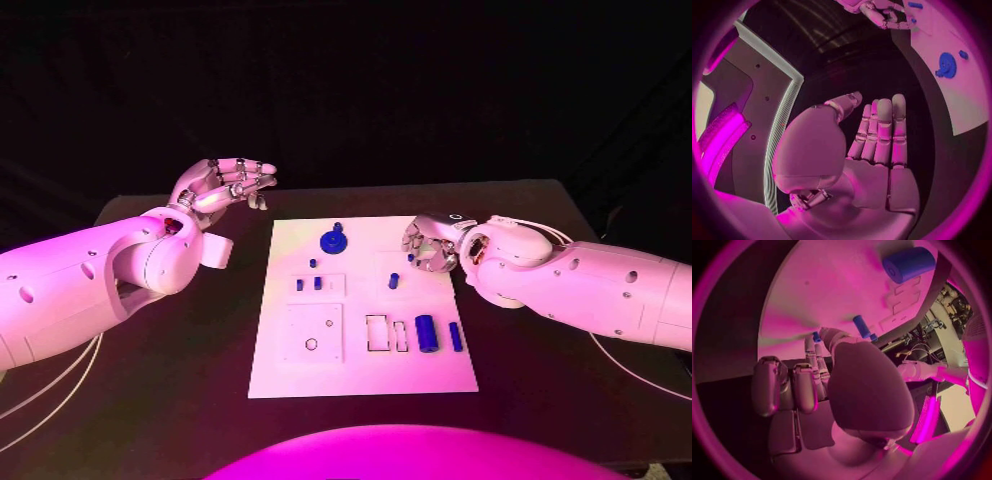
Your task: Assemble the parts on the task board
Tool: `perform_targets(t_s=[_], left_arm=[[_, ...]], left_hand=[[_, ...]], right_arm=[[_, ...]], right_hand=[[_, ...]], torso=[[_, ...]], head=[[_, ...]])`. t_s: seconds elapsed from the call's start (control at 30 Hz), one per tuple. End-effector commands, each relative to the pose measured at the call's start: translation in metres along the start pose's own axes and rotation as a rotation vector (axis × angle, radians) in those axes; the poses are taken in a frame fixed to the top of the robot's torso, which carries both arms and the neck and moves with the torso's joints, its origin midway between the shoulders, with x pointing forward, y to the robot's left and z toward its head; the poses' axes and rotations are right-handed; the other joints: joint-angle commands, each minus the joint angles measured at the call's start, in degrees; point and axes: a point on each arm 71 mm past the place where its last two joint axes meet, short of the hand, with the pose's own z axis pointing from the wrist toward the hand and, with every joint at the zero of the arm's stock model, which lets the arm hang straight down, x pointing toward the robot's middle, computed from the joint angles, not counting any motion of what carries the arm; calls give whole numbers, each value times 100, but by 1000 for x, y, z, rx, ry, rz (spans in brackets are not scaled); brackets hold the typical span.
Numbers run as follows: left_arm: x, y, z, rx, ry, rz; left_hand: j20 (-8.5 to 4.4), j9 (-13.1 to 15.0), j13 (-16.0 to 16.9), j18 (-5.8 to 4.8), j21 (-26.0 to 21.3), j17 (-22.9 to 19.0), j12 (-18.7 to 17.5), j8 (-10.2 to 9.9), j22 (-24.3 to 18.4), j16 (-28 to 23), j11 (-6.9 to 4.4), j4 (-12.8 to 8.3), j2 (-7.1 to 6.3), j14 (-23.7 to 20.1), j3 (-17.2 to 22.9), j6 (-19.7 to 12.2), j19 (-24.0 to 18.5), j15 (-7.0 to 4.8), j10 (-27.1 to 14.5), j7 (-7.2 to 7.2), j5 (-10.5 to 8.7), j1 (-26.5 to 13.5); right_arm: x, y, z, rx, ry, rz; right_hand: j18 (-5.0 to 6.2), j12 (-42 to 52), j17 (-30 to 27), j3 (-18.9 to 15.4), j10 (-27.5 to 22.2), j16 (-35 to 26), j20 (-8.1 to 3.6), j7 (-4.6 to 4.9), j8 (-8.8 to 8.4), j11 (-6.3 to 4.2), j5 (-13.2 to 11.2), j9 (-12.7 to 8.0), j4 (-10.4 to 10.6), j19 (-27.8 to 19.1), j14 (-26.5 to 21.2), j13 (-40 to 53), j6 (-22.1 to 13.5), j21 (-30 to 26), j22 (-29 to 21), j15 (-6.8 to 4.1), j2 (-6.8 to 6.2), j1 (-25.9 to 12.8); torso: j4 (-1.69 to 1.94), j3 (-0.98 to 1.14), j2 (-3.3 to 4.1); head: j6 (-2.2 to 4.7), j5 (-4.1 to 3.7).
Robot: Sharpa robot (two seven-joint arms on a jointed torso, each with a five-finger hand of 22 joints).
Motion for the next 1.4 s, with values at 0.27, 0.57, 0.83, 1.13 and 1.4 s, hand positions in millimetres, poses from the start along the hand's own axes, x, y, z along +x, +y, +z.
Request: perform_targets(t_s=[0.27, 0.57, 0.83, 1.13, 1.4], left_arm=[[1, -2, 1, 14, -7, -24], [2, -2, 0, 5, -4, -23], [1, -1, 0, 1, -5, -20], [1, -1, 0, -3, -7, -16], [1, -1, 0, -4, -8, -14]], left_hand=[[4, -7, 11, 86, -39, -10, 39, 29, -13, -23, 19, -12, 64, -36, -33, -48, 33, -5, -49, 9, 15, 25], [4, -10, 13, 87, -40, -9, 51, 36, -18, -9, 24, -12, 76, -24, -39, -64, 55, -2, -69, 15, 15, 40], [5, -11, 15, 87, -38, -6, 64, 45, -21, 6, 26, -17, 82, -11, -45, -73, 75, -1, -81, 18, 15, 57], [6, -15, 16, 85, -40, -6, 73, 48, -26, 15, 34, -17, 73, -11, -60, -94, 89, 3, -104, 27, 14, 60], [10, -24, 18, 83, -45, -5, 88, 45, -32, 27, 46, -15, 62, -10, -78, -132, 100, 12, -131, 45, 15, 61]], right_arm=[[6, 5, 4, -1, 18, -33], [14, 6, 5, 13, 64, -74], [15, 7, 4, 27, 49, -125], [11, 11, 2, 19, -26, -135], [4, 14, -1, -5, -127, -108]], right_hand=[[34, -4, 14, 249, 377, 13, -26, 3, 80, 7, -43, 39, -94, 87, 284, -108, 231, 66, 903, -10, 104, 17], [-5, -53, 81, 616, 798, 60, -74, -65, 249, -94, -176, 143, -507, 163, 301, -159, 548, 273, 1010, -95, 270, 83], [-129, -70, 95, 913, 1118, 71, -133, -117, 356, -169, -115, 240, -933, 373, 313, -82, 760, 906, 1270, -173, 327, 57], [-142, -119, 51, 1109, 1219, 47, -141, -136, 367, -187, -51, 271, -1136, 392, 305, -38, 834, 975, 1306, -198, 281, -86], [-157, -147, 29, 1193, 1269, 36, -147, -144, 372, -195, 23, 287, -1221, 418, 302, -19, 868, 1055, 1338, -205, 253, -181]], torso=[[-6, -3, -4], [-1, -2, -7], [-11, 2, -5], [-9, 3, -6], [-10, 2, -6]], head=[[-7, 3], [-24, 0], [-31, -13], [-41, -35], [-30, -32]])
